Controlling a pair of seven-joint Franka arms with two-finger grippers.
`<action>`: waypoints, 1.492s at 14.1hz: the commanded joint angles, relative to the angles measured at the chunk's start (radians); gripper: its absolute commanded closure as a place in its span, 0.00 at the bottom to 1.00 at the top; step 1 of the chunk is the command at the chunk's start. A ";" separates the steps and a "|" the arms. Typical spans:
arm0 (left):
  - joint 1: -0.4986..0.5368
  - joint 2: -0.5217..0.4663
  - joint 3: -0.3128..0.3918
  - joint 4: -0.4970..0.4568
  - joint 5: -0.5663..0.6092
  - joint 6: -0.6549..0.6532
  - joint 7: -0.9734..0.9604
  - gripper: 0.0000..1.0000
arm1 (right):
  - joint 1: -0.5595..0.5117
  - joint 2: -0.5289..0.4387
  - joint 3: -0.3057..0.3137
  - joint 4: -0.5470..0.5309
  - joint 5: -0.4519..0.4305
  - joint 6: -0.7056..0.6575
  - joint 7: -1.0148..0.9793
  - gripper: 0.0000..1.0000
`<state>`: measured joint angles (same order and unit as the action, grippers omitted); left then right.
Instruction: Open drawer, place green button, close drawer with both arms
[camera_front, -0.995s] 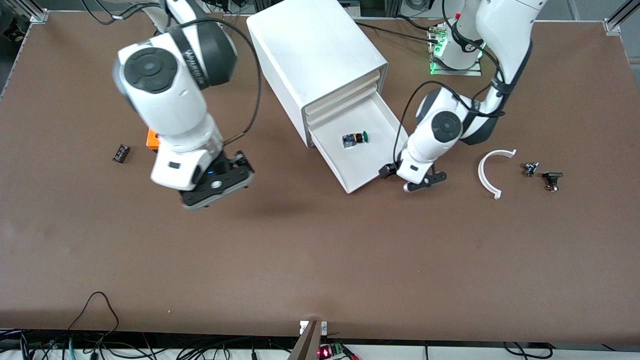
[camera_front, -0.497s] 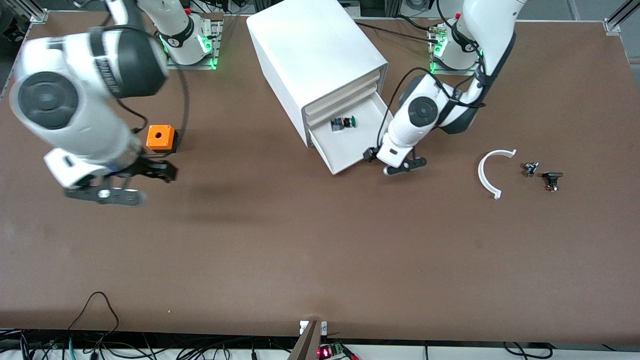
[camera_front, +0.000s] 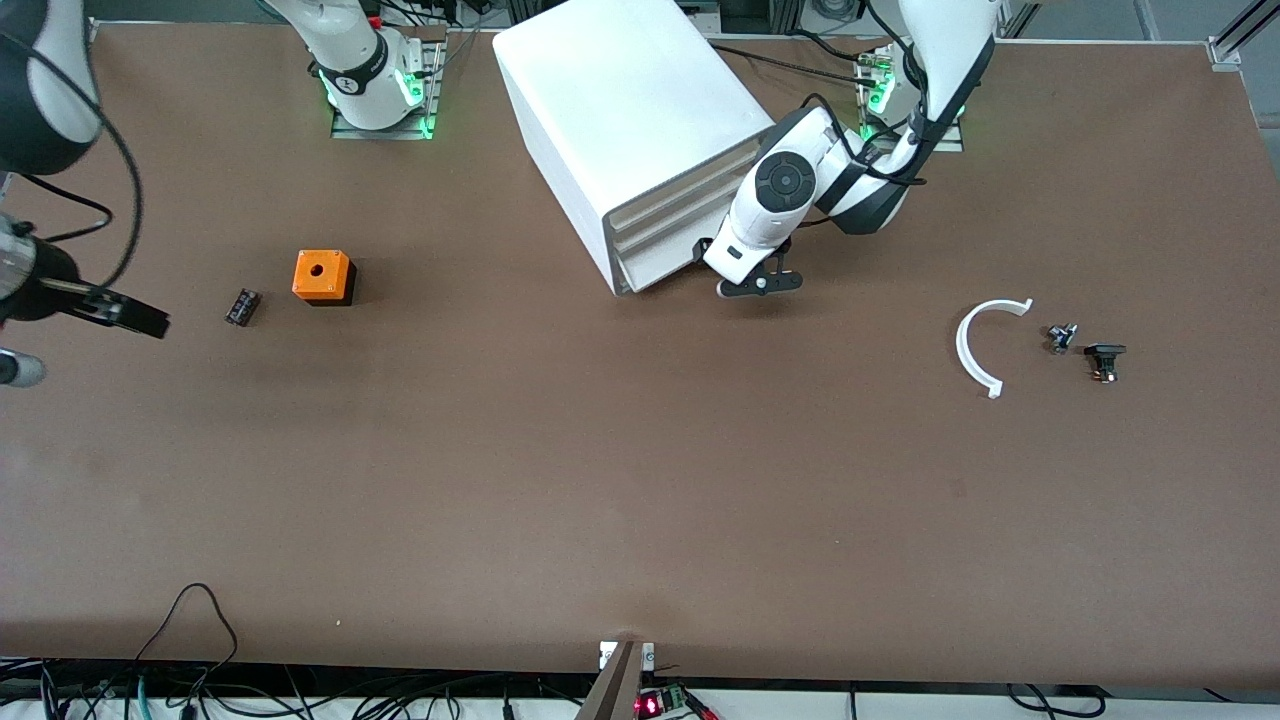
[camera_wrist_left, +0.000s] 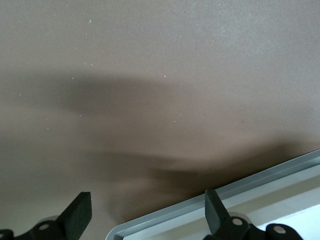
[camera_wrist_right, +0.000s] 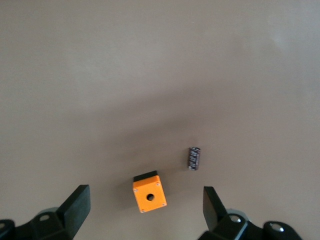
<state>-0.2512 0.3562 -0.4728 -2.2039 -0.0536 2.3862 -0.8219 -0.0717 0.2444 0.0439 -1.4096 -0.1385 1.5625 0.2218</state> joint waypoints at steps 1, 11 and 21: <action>0.000 -0.042 -0.052 -0.022 -0.017 -0.030 0.012 0.00 | -0.002 -0.100 -0.067 -0.158 0.057 0.077 -0.109 0.00; 0.207 -0.216 0.063 0.137 -0.003 -0.129 0.013 0.00 | 0.075 -0.194 -0.182 -0.296 0.112 0.157 -0.262 0.00; 0.227 -0.413 0.400 0.615 -0.005 -0.875 0.622 0.00 | 0.076 -0.318 -0.177 -0.459 0.114 0.212 -0.249 0.00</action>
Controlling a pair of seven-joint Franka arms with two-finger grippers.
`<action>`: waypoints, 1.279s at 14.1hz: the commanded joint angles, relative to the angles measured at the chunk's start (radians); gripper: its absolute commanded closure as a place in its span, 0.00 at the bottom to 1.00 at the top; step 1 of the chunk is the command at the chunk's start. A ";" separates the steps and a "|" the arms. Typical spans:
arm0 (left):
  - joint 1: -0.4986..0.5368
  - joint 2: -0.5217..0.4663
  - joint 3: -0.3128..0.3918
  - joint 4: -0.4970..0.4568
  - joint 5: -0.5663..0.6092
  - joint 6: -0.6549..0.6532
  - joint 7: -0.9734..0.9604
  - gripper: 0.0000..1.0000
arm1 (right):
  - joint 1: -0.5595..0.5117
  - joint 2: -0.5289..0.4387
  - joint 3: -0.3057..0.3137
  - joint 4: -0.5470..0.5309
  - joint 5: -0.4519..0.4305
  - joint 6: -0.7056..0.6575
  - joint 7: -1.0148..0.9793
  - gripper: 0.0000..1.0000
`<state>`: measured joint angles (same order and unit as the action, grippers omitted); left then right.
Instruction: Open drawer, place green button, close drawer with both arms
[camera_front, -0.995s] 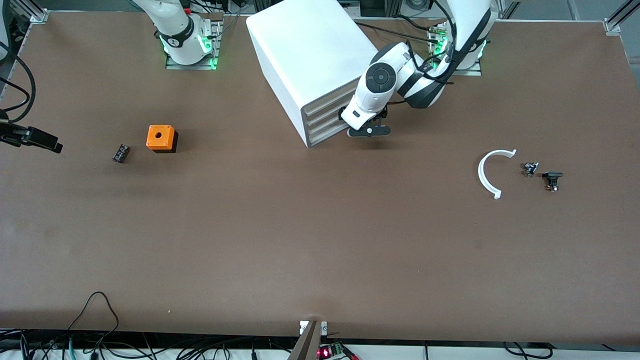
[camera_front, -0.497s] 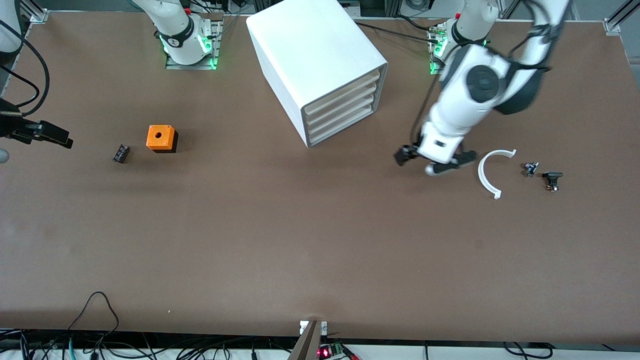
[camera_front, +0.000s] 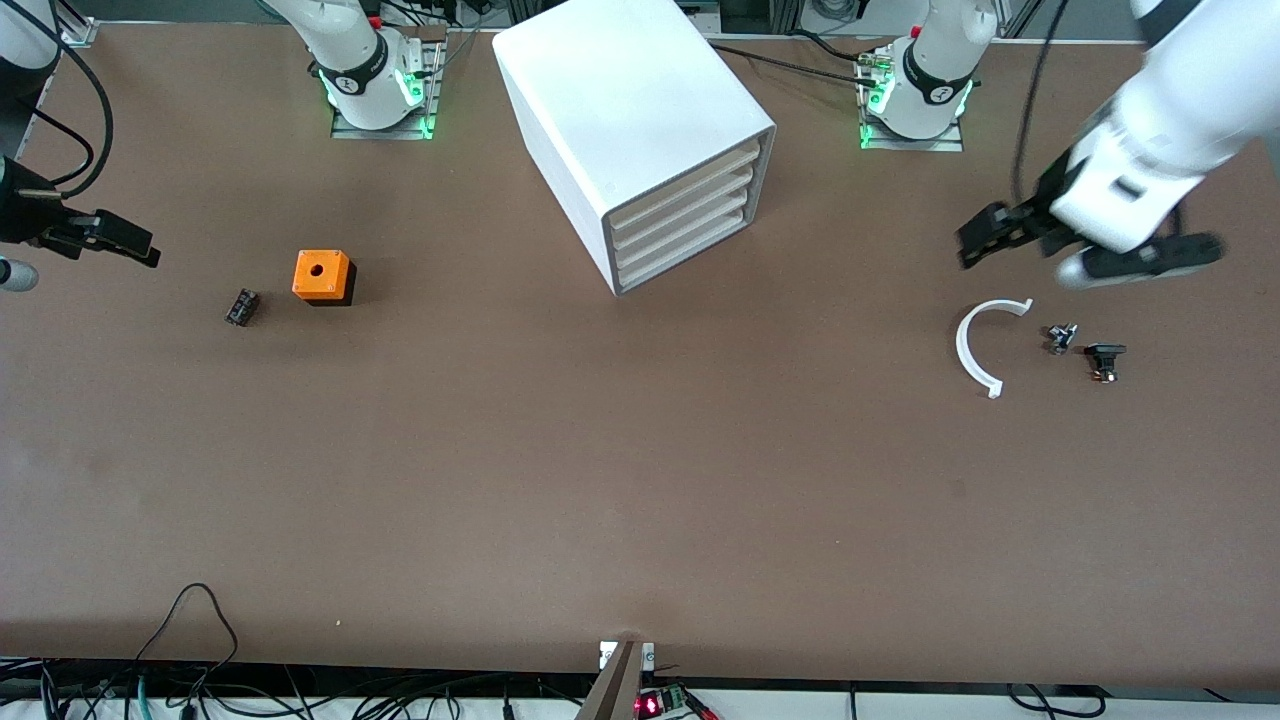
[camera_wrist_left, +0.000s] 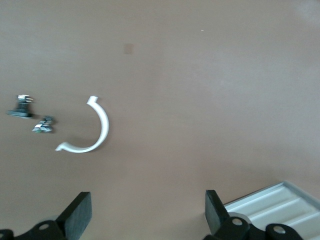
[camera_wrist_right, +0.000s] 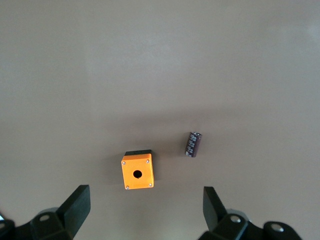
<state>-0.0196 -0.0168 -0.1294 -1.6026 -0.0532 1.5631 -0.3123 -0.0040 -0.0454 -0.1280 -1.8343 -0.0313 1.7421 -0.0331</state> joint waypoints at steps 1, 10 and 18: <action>-0.003 -0.060 0.069 0.013 -0.004 -0.069 0.151 0.00 | 0.009 -0.027 -0.005 -0.030 0.007 0.039 0.006 0.00; 0.038 0.020 0.120 0.122 0.084 -0.207 0.194 0.00 | 0.010 -0.016 0.014 0.010 0.005 0.034 0.004 0.00; 0.044 0.040 0.137 0.151 0.073 -0.209 0.183 0.00 | 0.012 -0.017 0.014 0.021 0.002 -0.004 0.002 0.00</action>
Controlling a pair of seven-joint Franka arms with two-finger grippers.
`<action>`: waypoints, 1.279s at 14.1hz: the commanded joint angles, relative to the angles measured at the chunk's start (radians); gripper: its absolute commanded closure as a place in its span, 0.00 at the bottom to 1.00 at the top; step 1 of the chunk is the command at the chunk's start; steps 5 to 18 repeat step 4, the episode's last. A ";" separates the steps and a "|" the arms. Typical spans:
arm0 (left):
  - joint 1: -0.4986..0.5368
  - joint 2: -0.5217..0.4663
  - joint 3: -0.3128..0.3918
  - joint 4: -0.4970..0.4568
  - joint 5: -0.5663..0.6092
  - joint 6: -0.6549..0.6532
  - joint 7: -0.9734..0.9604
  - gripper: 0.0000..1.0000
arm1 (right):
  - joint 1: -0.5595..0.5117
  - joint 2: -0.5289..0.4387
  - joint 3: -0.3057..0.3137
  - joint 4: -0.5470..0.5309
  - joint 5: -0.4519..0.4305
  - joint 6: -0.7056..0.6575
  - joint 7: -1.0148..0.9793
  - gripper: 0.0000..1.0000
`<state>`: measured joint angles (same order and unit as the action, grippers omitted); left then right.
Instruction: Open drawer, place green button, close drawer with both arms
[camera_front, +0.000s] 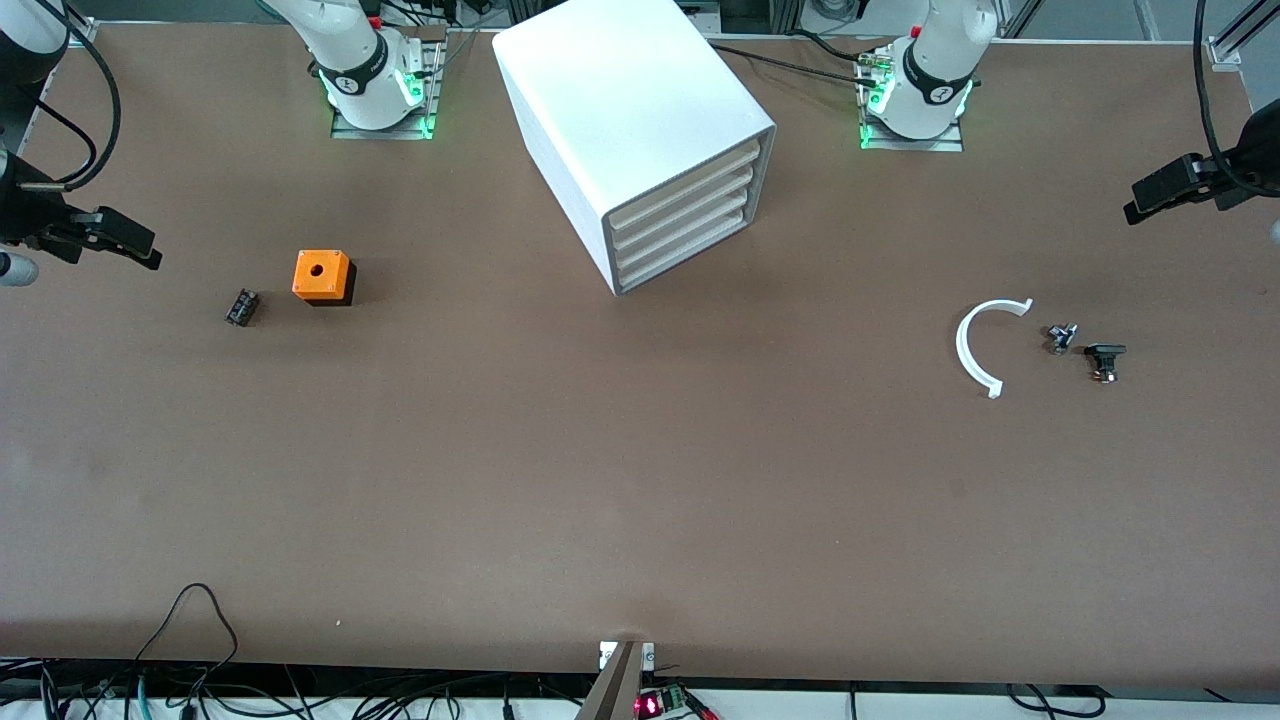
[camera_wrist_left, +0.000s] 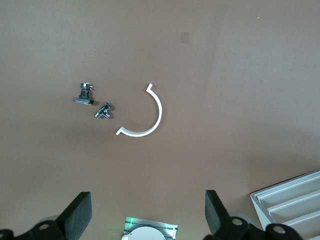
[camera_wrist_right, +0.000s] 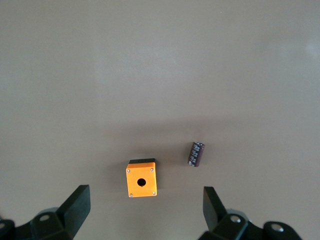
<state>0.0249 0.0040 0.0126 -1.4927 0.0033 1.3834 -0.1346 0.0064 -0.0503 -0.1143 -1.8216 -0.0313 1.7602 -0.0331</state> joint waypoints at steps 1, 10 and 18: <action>0.000 0.019 -0.003 0.040 0.015 -0.029 0.006 0.00 | 0.001 -0.013 0.001 0.008 0.002 -0.022 0.004 0.00; 0.000 0.019 -0.006 0.041 0.015 -0.027 0.003 0.00 | 0.001 -0.013 0.001 0.007 0.002 -0.021 0.006 0.00; 0.000 0.019 -0.006 0.041 0.015 -0.027 0.003 0.00 | 0.001 -0.013 0.001 0.007 0.002 -0.021 0.006 0.00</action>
